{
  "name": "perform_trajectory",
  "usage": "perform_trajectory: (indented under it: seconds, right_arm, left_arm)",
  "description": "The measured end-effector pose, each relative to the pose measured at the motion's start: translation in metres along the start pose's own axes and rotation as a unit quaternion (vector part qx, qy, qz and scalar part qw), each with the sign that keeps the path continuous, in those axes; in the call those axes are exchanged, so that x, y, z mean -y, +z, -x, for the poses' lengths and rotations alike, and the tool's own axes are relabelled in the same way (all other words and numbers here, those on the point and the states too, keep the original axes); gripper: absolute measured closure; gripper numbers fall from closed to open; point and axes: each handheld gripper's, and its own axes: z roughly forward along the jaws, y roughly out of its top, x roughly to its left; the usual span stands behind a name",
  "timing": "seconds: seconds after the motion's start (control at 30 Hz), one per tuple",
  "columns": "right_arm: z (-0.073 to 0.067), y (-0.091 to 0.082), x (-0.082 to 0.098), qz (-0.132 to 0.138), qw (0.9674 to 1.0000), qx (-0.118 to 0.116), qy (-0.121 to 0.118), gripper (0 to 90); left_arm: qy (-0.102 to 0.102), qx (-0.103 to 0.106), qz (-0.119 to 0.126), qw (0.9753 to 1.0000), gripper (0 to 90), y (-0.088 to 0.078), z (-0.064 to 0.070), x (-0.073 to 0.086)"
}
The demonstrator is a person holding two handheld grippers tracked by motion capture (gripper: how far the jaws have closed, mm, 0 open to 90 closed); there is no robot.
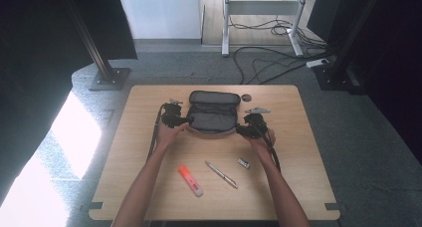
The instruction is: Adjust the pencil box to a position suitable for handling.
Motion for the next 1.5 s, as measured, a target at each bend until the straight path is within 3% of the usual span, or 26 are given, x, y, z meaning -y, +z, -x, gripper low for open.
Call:
perform_trajectory:
  seconds: [0.33,0.7,0.8,1.0,1.5]
  right_arm:
    - [0.002,0.019,-0.01,-0.016,0.9998,-0.001,0.01,39.0]
    - [-0.005,0.041,-0.011,-0.026,0.9996,0.006,0.0,42.2]
    - [-0.003,0.047,-0.008,-0.033,0.9994,0.007,0.007,44.7]
    - [-0.002,0.053,-0.006,-0.039,0.9992,0.009,0.009,51.2]
    - [-0.007,0.062,-0.005,-0.062,0.9978,0.023,-0.002,63.4]
  left_arm:
    - [-0.002,-0.005,-0.005,1.0,33.3,0.01,-0.005,-0.004]
    - [-0.019,-0.007,-0.017,0.9996,39.0,0.027,-0.012,-0.002]
    - [-0.016,-0.008,-0.023,0.9996,40.6,0.03,-0.01,-0.002]
    - [-0.031,-0.005,-0.04,0.9987,43.9,0.041,-0.013,0.0]
    - [-0.029,0.002,-0.037,0.9989,53.5,0.044,-0.009,-0.002]
